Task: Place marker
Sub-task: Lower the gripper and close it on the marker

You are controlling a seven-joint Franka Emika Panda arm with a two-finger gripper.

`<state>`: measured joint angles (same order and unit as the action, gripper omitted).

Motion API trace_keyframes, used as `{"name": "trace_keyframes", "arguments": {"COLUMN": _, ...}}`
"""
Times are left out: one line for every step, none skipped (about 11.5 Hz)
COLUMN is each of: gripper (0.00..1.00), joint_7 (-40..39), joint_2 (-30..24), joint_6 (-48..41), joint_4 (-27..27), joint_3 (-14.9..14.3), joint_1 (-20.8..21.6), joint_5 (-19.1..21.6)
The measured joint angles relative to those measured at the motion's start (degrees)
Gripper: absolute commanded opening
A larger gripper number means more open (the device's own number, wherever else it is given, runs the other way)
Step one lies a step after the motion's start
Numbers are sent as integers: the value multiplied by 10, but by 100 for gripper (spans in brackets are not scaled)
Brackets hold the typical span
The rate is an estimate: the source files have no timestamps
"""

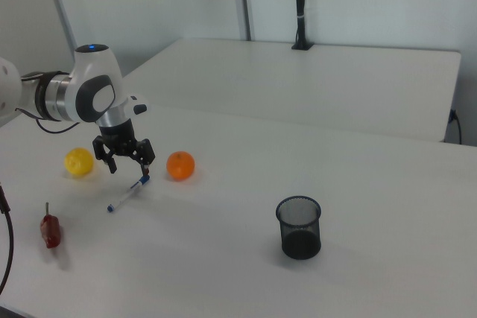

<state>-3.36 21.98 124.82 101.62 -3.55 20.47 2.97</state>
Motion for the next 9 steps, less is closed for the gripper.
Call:
{"name": "trace_keyframes", "arguments": {"gripper": 93, "joint_7": 0, "joint_2": 3, "joint_6": 5, "joint_4": 0, "joint_3": 0, "joint_1": 0, "joint_5": 0}}
{"name": "trace_keyframes", "arguments": {"gripper": 90, "joint_7": 0, "joint_2": 9, "joint_6": 13, "joint_4": 1, "joint_3": -1, "joint_1": 0, "joint_5": 0}}
{"name": "trace_keyframes", "arguments": {"gripper": 85, "joint_7": 0, "joint_2": 17, "joint_6": 23, "joint_4": 2, "joint_3": -1, "joint_1": 0, "joint_5": 0}}
{"name": "trace_keyframes", "arguments": {"gripper": 80, "joint_7": 0, "joint_2": 25, "joint_6": 29, "joint_4": 3, "joint_3": -1, "joint_1": 0, "joint_5": 0}}
{"name": "trace_keyframes", "arguments": {"gripper": 73, "joint_7": 0, "joint_2": 32, "joint_6": 32, "joint_4": 3, "joint_3": -1, "joint_1": 0, "joint_5": 0}}
{"name": "trace_keyframes", "arguments": {"gripper": 63, "joint_7": 1, "joint_2": 35, "joint_6": 33, "joint_4": 3, "joint_3": -1, "joint_1": 0, "joint_5": 0}}
{"name": "trace_keyframes", "arguments": {"gripper": 50, "joint_7": 1, "joint_2": 36, "joint_6": 33, "joint_4": 3, "joint_3": -1, "joint_1": 0, "joint_5": 0}}
{"name": "trace_keyframes", "arguments": {"gripper": 43, "joint_7": 1, "joint_2": 36, "joint_6": 33, "joint_4": 3, "joint_3": -2, "joint_1": 0, "joint_5": 0}}
{"name": "trace_keyframes", "arguments": {"gripper": 37, "joint_7": 1, "joint_2": 36, "joint_6": 33, "joint_4": 3, "joint_3": -2, "joint_1": 0, "joint_5": 0}}
